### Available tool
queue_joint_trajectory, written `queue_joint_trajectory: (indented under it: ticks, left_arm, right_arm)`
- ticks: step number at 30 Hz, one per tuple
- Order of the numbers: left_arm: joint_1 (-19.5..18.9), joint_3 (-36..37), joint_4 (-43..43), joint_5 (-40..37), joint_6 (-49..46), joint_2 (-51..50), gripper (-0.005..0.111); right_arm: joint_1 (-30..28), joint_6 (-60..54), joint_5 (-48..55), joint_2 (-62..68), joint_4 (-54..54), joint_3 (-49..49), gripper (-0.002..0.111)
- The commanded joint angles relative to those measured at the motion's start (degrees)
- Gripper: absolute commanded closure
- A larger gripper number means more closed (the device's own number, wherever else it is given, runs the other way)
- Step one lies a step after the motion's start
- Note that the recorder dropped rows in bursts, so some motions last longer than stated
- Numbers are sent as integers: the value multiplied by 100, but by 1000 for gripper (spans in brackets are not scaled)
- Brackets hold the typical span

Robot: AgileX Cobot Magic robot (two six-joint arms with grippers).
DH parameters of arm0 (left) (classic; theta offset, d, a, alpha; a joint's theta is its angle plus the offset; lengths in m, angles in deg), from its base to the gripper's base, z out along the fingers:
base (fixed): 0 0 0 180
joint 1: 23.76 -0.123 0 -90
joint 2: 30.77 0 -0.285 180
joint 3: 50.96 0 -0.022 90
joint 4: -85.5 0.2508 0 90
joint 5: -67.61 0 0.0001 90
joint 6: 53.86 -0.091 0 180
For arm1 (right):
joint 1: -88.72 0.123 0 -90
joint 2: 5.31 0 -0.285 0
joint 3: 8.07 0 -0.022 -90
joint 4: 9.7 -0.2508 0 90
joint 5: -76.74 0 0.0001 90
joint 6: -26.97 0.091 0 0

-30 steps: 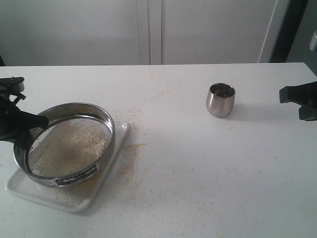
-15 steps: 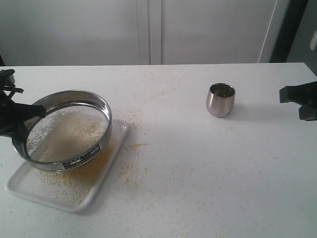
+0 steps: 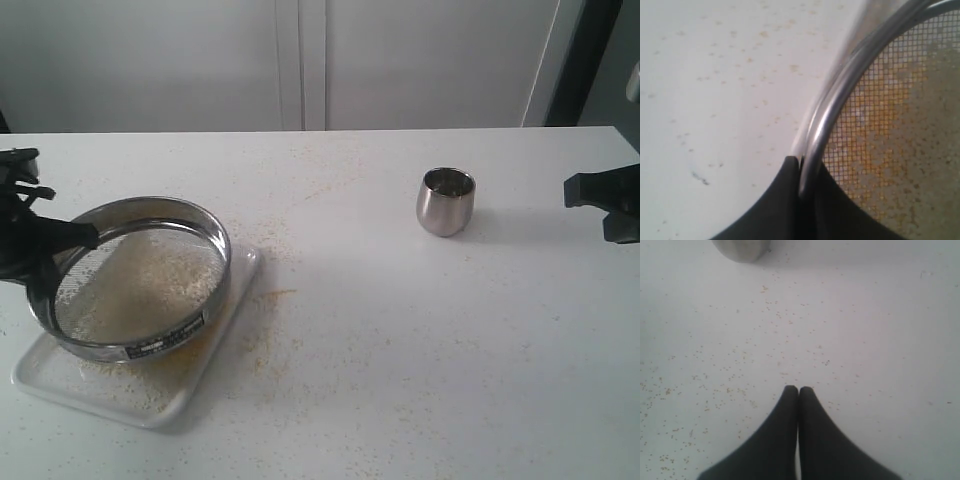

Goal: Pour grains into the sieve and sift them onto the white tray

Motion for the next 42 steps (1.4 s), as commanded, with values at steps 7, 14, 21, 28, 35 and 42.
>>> queue_joint_trajectory:
  ticks: [7, 14, 21, 28, 35, 42]
  left_arm:
    - [29, -11, -257, -259, 244, 46, 107]
    - [-114, -13, -391, 168, 652, 29, 107]
    - [-78, 73, -355, 265, 17, 86, 107]
    - [15, 82, -515, -308, -155, 134, 107]
    - [-321, 82, -535, -352, 467, 40, 107]
    - [-133, 217, -649, 176, 382, 104, 107]
  right_arm:
    - [-36, 2, -75, -39, 21, 23, 108]
    - [-36, 2, -75, -39, 21, 23, 108]
    - [-36, 2, -89, -39, 21, 23, 108]
    - [-36, 2, -89, -39, 21, 23, 108]
    - [-36, 2, -89, -39, 21, 23, 108]
    - [-36, 2, -89, -39, 21, 23, 108]
